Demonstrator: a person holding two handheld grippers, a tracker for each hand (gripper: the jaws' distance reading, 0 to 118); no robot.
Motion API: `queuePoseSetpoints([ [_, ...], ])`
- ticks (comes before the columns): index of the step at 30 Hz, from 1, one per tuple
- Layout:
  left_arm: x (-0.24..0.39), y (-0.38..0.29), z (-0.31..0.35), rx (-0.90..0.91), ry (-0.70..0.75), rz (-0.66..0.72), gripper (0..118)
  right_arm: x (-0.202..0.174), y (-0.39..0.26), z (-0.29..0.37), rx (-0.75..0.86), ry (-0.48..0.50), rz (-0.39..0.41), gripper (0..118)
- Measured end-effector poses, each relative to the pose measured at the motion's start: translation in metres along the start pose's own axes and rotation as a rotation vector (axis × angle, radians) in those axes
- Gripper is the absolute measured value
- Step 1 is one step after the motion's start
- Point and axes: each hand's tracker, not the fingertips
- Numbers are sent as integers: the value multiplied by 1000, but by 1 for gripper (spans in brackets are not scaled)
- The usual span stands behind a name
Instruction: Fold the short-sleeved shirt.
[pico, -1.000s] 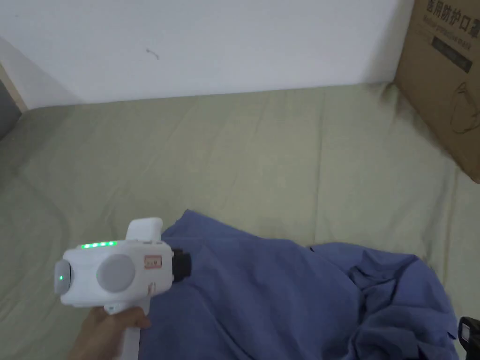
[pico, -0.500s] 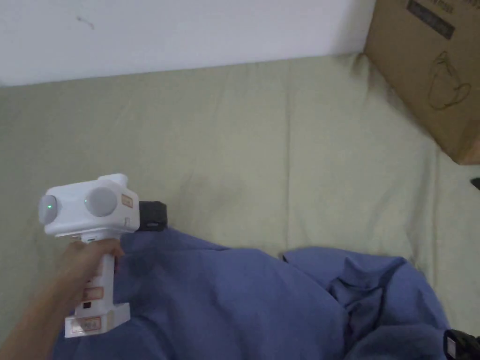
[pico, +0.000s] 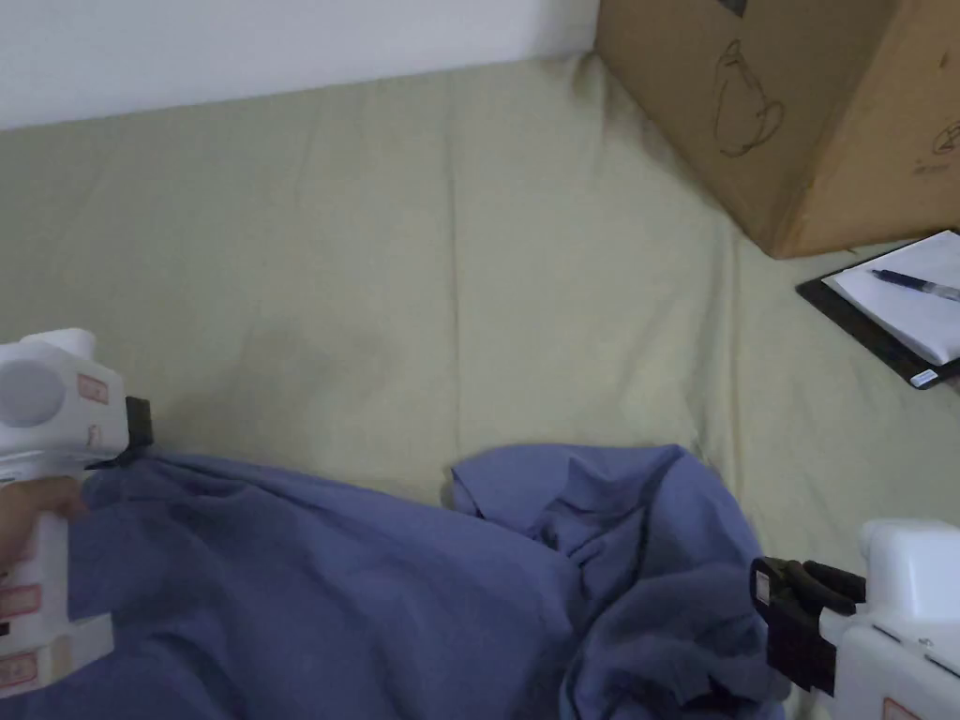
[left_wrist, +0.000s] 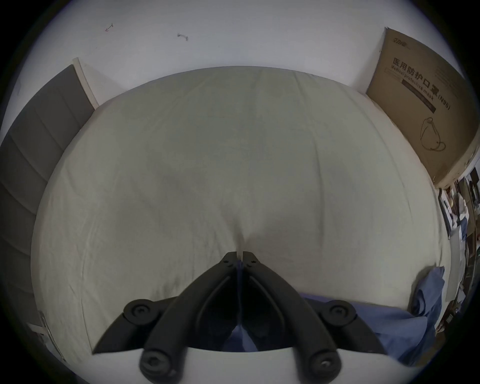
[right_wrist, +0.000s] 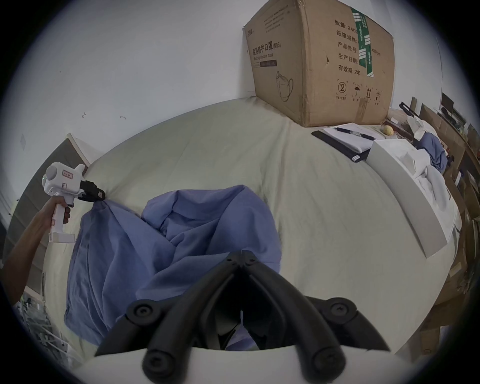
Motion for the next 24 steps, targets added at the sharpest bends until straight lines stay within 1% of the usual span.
queuePoseSetpoints([
  [2,-2,-2,14,8,-11,-8,0,9,9,-3,1,3,13,0],
  [4,-4,-3,29,35,-16,-28,0,19,18,-10,6,25,41,0],
  [5,-7,-3,35,45,-17,-30,0,24,27,-18,-2,32,43,3],
  [6,-10,-3,41,57,-19,-26,0,23,37,-25,-4,41,37,21],
  [7,-12,-3,45,60,-23,-22,0,26,48,-37,-22,75,37,65],
  [8,-14,-3,50,64,-26,-15,0,28,58,-50,-65,82,57,100],
  [9,-16,-4,52,64,-26,-10,0,27,66,-65,-99,61,85,114],
  [10,-17,-5,55,65,-27,-11,0,23,73,-78,-111,54,114,113],
  [11,-18,-7,57,66,-25,-12,0,23,78,-87,-100,63,116,108],
  [12,-19,-9,60,67,-23,-13,0,23,84,-98,-124,64,123,106],
  [13,-20,-11,62,69,-22,-19,0,23,88,-108,-176,63,128,106],
  [15,-21,-14,65,69,-14,-25,0,18,90,-126,-226,28,172,105],
  [16,-22,-16,66,71,-11,-31,0,16,88,-132,-239,6,208,92],
  [17,-21,-19,67,70,-6,-38,0,13,86,-138,-265,6,254,68],
  [18,-22,-20,68,70,2,-46,0,8,85,-140,-313,30,251,50],
  [19,-22,-22,69,70,8,-55,0,3,83,-142,-361,90,231,49],
  [20,-22,-25,71,74,18,-65,0,-3,79,-147,-360,59,257,47],
  [21,-21,-27,71,78,24,-68,0,-9,76,-150,-320,2,352,43],
  [22,-22,-28,72,75,24,-69,0,-12,77,-149,-339,4,411,26],
  [23,-22,-29,74,73,24,-74,0,-15,82,-146,-343,6,383,7],
  [24,-24,-31,76,75,25,-80,0,-15,85,-143,-338,8,377,2],
])
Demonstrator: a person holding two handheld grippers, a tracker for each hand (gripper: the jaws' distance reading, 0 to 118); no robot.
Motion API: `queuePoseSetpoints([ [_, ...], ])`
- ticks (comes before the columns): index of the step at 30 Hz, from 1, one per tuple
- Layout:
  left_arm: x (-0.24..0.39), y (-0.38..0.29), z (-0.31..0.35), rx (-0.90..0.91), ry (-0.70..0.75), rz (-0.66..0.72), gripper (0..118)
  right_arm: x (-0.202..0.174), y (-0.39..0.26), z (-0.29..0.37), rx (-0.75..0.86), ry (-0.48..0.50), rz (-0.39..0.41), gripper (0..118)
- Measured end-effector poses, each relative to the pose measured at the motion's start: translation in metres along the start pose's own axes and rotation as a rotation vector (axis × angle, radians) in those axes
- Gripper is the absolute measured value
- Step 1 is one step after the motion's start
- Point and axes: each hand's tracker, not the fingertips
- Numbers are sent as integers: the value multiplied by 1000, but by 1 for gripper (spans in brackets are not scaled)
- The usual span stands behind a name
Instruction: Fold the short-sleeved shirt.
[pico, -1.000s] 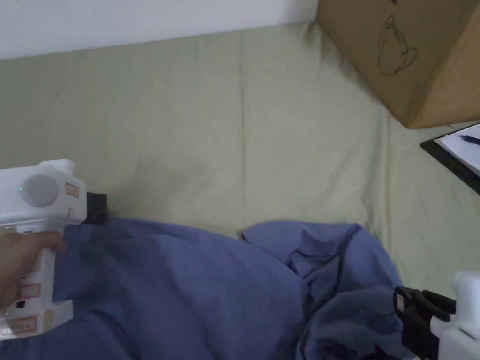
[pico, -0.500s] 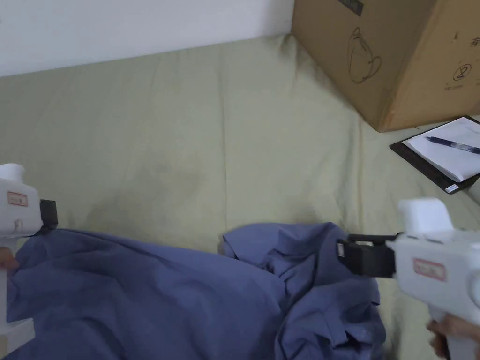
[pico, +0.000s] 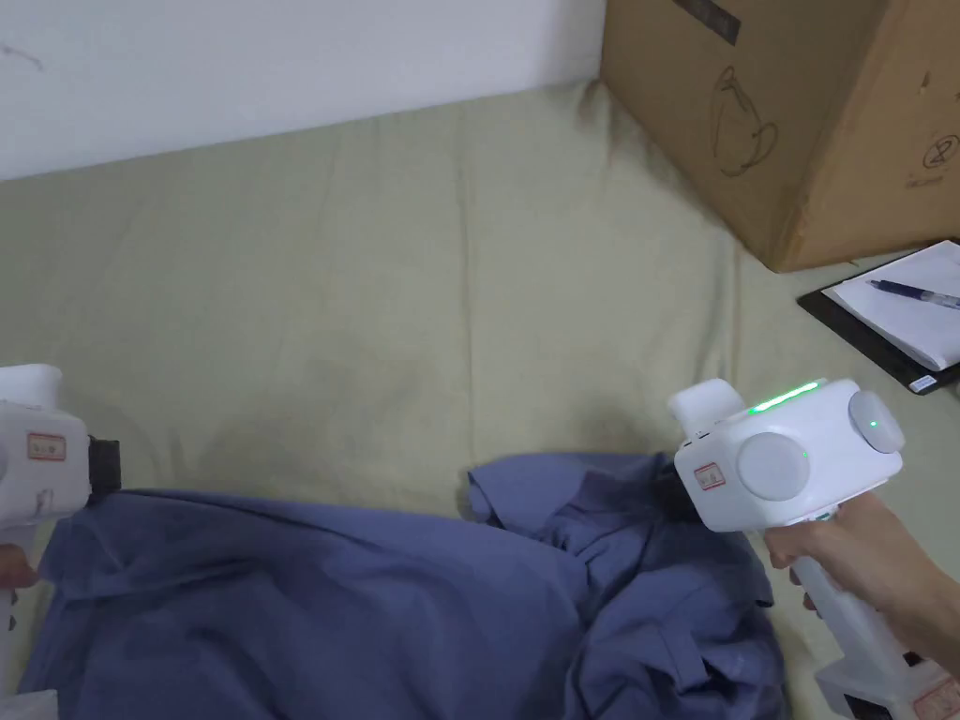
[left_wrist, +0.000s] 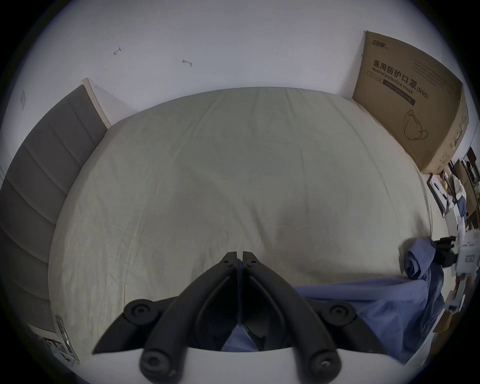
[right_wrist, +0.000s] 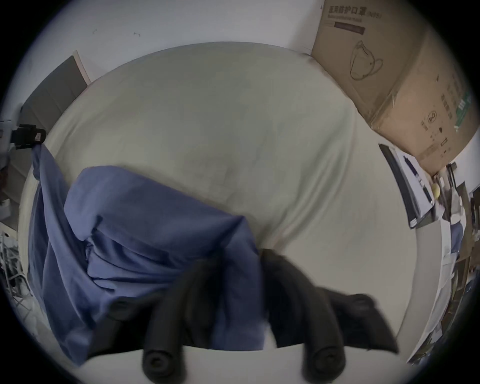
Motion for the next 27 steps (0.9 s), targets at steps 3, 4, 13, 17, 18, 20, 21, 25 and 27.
queuePoseSetpoints([
  [3,-6,-3,14,9,14,-2,0,14,5,20,14,39,-48,2],
  [4,-10,-3,21,20,22,4,0,17,5,30,41,54,-71,2],
  [13,-43,8,144,248,104,26,0,44,31,156,318,154,-201,2],
  [17,-60,12,214,367,101,68,0,50,51,228,461,159,-200,2],
  [18,-63,14,231,386,93,67,0,51,55,244,491,175,-206,2],
  [20,-66,15,269,457,107,67,0,51,62,279,549,182,-191,2],
  [21,-66,18,286,486,118,52,0,49,67,295,576,168,-169,2],
  [25,-70,33,347,589,140,62,0,46,91,350,655,154,-144,2],
  [27,-70,47,371,624,166,50,0,48,110,371,696,162,-150,2],
])
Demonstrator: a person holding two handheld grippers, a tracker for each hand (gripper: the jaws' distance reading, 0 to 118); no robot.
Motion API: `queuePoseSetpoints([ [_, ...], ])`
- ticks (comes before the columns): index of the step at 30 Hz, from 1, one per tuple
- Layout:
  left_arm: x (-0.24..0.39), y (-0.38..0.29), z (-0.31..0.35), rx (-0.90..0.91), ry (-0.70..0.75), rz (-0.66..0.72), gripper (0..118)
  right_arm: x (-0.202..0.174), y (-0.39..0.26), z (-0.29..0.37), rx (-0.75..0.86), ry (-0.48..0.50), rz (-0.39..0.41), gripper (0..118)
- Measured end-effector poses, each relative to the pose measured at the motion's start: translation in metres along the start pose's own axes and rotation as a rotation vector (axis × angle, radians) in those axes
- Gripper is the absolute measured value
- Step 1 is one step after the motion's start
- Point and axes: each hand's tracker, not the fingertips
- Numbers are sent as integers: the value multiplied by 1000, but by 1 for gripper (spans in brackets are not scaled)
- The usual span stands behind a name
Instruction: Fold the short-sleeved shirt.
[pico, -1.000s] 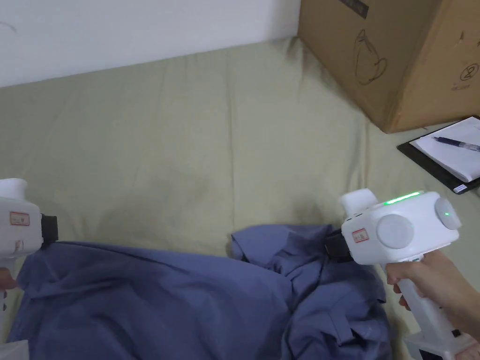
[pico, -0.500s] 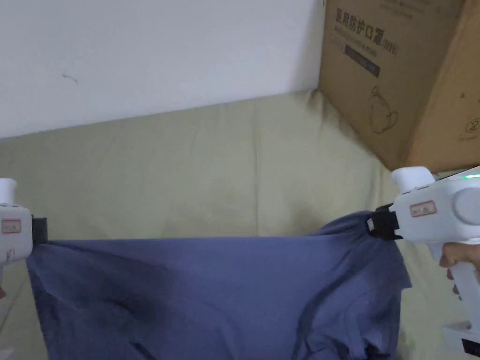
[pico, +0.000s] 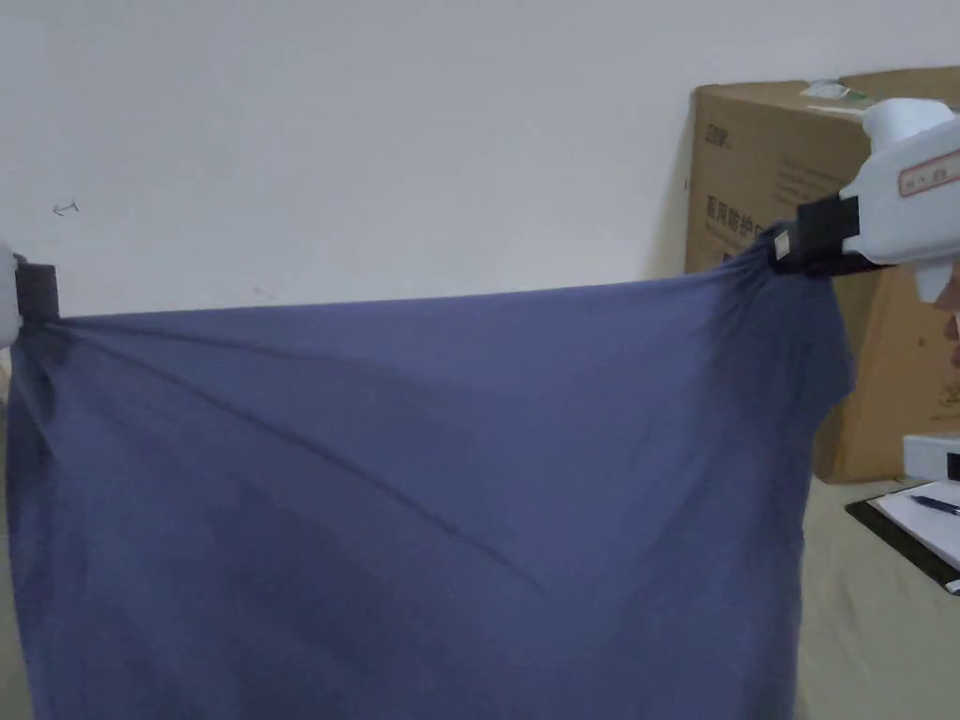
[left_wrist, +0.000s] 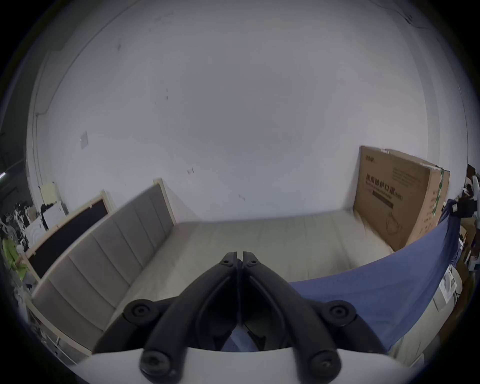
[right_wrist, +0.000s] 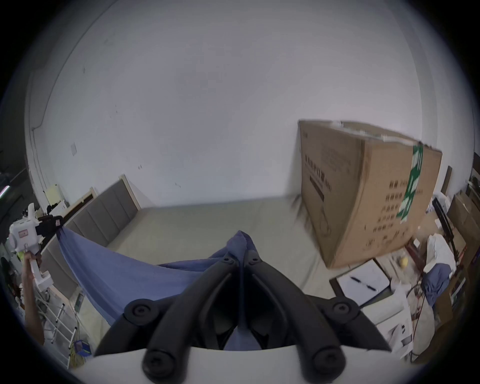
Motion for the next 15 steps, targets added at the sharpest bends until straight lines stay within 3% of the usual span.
queuePoseSetpoints([
  [3,-6,36,8,51,11,0,0,-15,44,7,46,-12,30,2],
  [9,-24,119,-6,134,43,81,0,-35,141,7,125,5,-1,2],
  [15,-18,184,-30,181,50,45,0,-46,214,2,180,-39,-4,2],
])
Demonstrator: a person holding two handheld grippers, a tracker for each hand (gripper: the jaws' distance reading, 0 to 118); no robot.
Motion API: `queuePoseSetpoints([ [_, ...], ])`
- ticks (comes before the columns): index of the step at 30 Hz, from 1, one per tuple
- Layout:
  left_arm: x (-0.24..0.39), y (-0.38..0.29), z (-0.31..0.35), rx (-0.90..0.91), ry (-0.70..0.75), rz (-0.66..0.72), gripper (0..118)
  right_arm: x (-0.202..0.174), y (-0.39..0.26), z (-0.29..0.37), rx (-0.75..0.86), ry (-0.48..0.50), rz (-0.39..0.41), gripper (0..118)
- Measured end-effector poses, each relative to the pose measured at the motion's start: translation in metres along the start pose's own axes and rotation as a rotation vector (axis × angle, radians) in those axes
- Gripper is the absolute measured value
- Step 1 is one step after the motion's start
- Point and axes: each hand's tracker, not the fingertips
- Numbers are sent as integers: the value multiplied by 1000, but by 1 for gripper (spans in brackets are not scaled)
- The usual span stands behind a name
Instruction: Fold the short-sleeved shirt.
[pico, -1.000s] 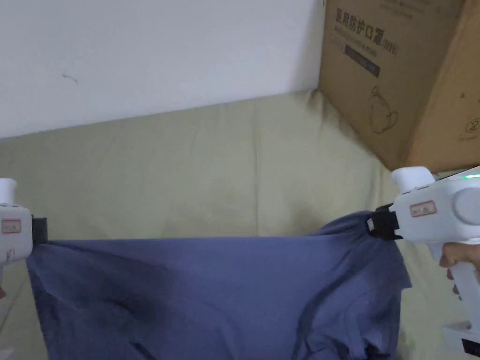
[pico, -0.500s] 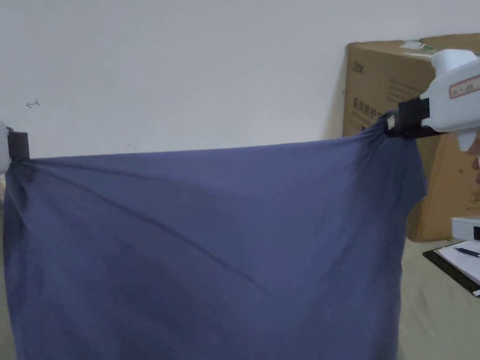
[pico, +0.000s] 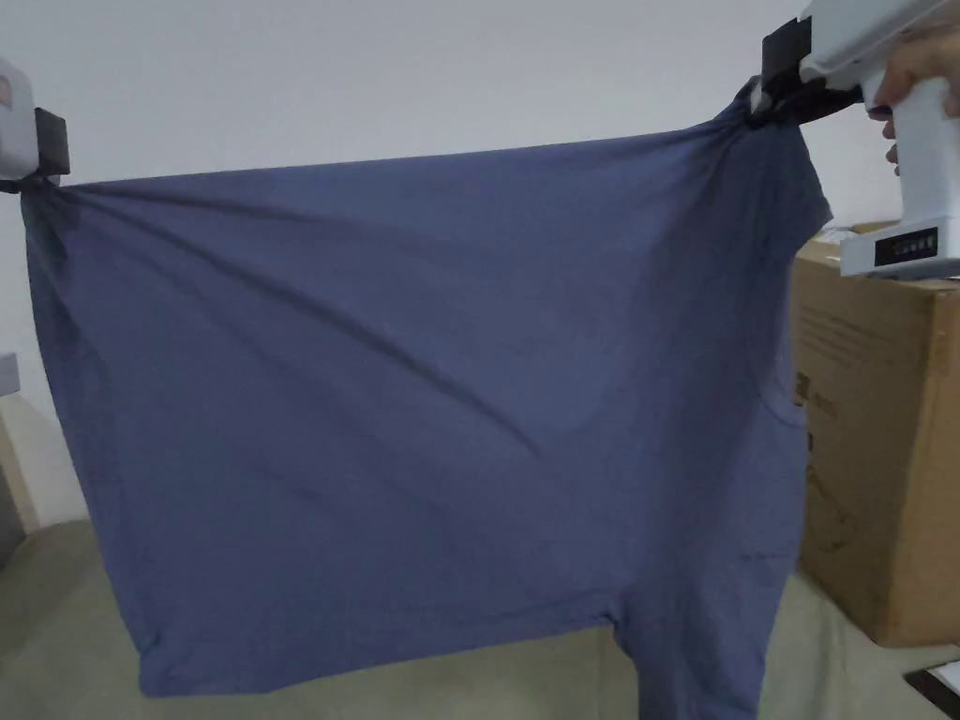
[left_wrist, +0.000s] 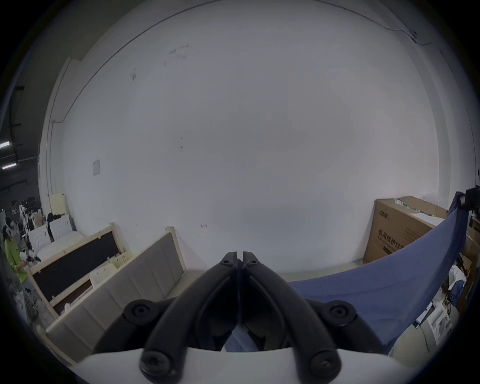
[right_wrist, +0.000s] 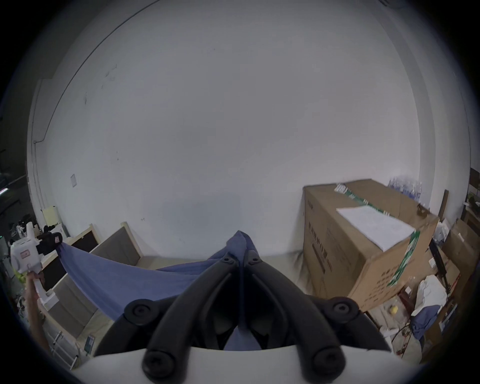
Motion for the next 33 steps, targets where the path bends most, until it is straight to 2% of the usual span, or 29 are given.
queuePoseSetpoints([
  [4,0,22,-25,28,-6,68,0,7,30,-19,35,-10,-9,2],
  [7,10,25,-44,78,22,10,0,10,32,-35,51,-17,20,2],
  [8,13,23,-52,76,22,-13,0,3,24,-35,44,-28,32,2],
  [11,15,4,-73,81,4,30,0,8,5,-63,6,-38,41,2],
  [14,21,-30,-101,13,4,21,0,14,-29,-95,-61,-30,6,2],
  [16,23,-61,-131,-48,9,-13,0,15,-61,-116,-111,-34,9,2],
  [19,24,-126,-157,-139,-1,13,0,19,-119,-154,-204,-42,16,2],
  [21,28,-175,-179,-232,-1,15,0,24,-165,-181,-282,-55,-7,2],
  [25,40,-282,-202,-430,-33,49,0,32,-275,-221,-434,-79,13,2],
  [29,57,-374,-201,-580,-28,-2,0,41,-370,-234,-566,-87,-51,2],
  [30,60,-395,-200,-600,-16,-1,0,42,-395,-235,-596,-115,-58,2],
  [31,64,-415,-192,-648,-12,-17,0,41,-421,-236,-649,-155,-37,2],
  [33,65,-444,-179,-686,-43,-11,0,43,-460,-229,-687,-148,-11,2],
])
